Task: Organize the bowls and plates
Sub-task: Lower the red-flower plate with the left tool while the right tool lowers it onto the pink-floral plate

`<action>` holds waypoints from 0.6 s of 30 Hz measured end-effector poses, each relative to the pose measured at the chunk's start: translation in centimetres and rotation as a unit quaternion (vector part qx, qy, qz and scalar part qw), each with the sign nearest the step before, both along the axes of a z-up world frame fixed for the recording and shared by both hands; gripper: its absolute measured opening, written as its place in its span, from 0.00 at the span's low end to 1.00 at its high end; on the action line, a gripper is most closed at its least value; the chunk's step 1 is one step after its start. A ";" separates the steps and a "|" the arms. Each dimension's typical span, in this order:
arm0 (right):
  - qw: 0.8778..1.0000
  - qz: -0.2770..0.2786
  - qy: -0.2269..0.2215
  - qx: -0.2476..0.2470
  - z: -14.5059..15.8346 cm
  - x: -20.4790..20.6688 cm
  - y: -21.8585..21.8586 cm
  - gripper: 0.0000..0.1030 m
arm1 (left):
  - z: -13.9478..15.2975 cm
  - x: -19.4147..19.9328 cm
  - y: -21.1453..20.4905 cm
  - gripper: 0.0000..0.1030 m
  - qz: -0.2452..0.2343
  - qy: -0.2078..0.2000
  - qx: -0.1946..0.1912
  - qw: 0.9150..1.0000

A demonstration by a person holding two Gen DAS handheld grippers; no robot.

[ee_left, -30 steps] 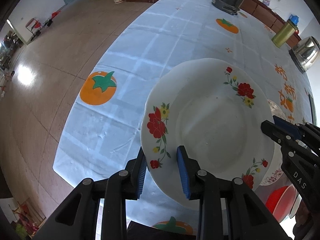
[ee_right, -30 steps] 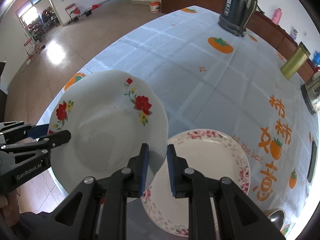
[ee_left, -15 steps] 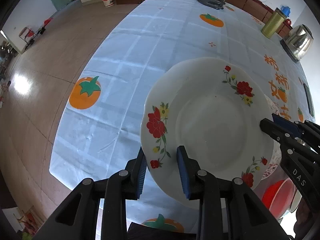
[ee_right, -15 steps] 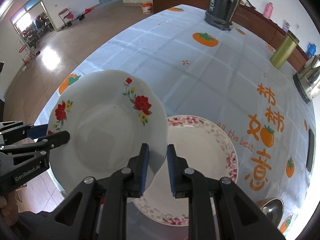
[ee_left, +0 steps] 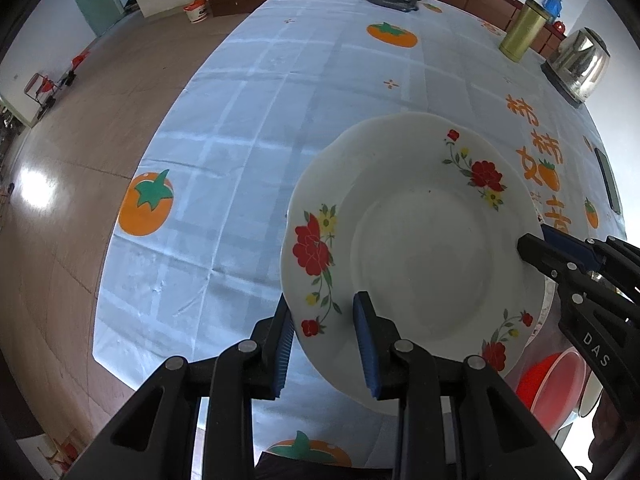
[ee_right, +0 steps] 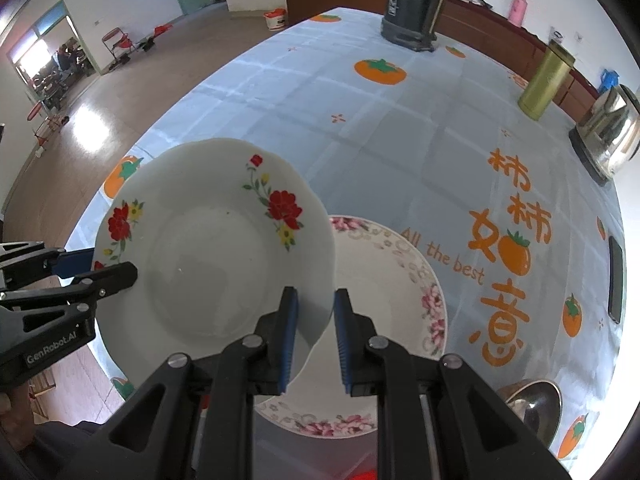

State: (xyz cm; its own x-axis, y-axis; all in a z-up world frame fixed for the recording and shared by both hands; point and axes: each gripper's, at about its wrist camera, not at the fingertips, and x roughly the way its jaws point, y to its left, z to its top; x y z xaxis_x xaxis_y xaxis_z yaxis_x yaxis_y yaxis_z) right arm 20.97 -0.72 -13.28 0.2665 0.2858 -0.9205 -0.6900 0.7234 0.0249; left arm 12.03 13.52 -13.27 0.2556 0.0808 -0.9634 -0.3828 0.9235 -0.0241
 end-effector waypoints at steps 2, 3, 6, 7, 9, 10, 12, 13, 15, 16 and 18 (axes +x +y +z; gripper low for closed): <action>1.000 -0.003 0.000 0.000 0.0 0.1 -0.3 0.18 | 0.0 0.2 -0.4 0.31 -0.004 0.001 0.000 1.000; 1.000 -0.005 0.000 0.000 -0.1 0.1 -0.5 0.18 | 0.0 0.3 -0.5 0.31 -0.005 0.001 0.000 1.000; 1.000 -0.010 0.001 0.000 -0.1 0.2 -0.9 0.18 | 0.0 0.5 -0.9 0.31 -0.010 0.001 0.000 1.000; 1.000 -0.012 0.001 0.000 -0.1 0.2 -1.1 0.18 | 0.0 0.6 -1.1 0.31 -0.012 0.001 0.000 1.000; 1.000 -0.015 0.000 0.000 -0.1 0.3 -1.4 0.18 | -0.1 0.7 -1.4 0.31 -0.016 0.001 0.000 1.000; 1.000 -0.016 0.000 0.000 -0.1 0.3 -1.5 0.18 | -0.1 0.8 -1.5 0.31 -0.018 0.002 0.000 1.000; 1.000 -0.020 0.000 -0.001 -0.1 0.3 -1.8 0.18 | -0.1 0.9 -1.8 0.31 -0.021 0.002 0.000 1.000; 1.000 -0.021 0.001 -0.001 -0.1 0.4 -2.0 0.18 | -0.1 1.0 -1.9 0.31 -0.023 0.002 0.000 1.000; 1.000 -0.025 0.001 -0.001 -0.1 0.4 -2.3 0.18 | -0.1 1.1 -2.2 0.31 -0.026 0.002 0.000 1.000; 1.000 -0.026 0.001 -0.001 -0.1 0.4 -2.4 0.18 | -0.1 1.1 -2.3 0.31 -0.027 0.002 0.000 1.000; 1.000 -0.029 0.001 0.000 -0.1 0.5 -2.7 0.18 | -0.1 1.2 -2.6 0.31 -0.029 0.002 0.000 1.000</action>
